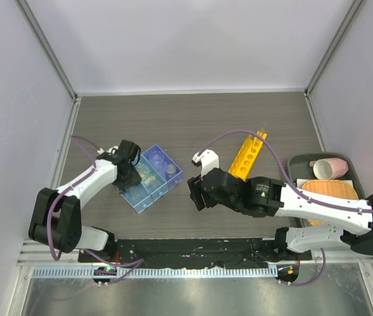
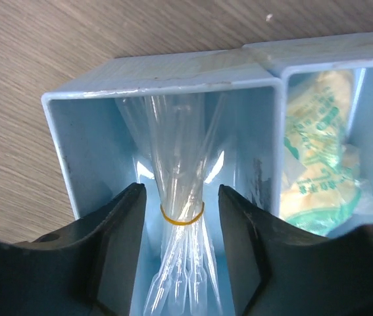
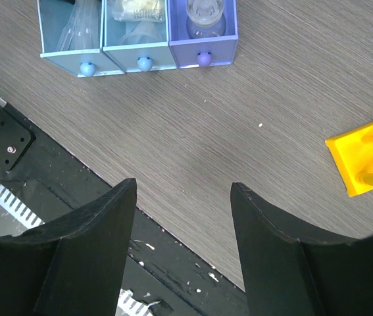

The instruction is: Organize the chemistry lab equipment

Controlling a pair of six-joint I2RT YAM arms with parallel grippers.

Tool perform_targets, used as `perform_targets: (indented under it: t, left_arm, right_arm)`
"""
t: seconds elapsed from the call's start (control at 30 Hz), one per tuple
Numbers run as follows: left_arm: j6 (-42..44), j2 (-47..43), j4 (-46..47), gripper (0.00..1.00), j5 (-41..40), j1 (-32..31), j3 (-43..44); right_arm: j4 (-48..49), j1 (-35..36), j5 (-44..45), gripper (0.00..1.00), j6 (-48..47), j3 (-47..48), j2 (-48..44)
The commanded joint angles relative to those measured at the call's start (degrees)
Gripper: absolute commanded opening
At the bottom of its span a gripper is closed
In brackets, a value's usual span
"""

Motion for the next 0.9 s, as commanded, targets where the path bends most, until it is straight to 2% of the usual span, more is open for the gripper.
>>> perform_targets:
  t: [0.0, 0.2, 0.43, 0.67, 0.87]
  left_arm:
    - [-0.78, 0.54, 1.52, 0.61, -0.05, 0.24, -0.25]
    - [-0.61, -0.68, -0.49, 0.65, 0.56, 0.33, 2.03]
    - [0.18, -4.37, -8.04, 0.65, 1.18, 0.24, 8.97]
    - [2.46, -10.00, -13.86, 0.66, 5.13, 0.24, 19.68]
    - [4.57, -15.26, -14.65, 0.66, 13.21, 0.15, 23.65]
  right_arm:
    - [2.30, 0.25, -0.12, 0.64, -0.46, -0.04, -0.39]
    - [2.13, 0.25, -0.21, 0.64, -0.37, -0.22, -1.18]
    - [2.30, 0.24, -0.04, 0.64, -0.20, -0.04, -1.62]
    - [2.39, 0.25, 0.75, 0.64, 0.15, 0.48, -0.74]
    - [1.86, 0.25, 2.86, 0.64, 1.03, 1.27, -0.12]
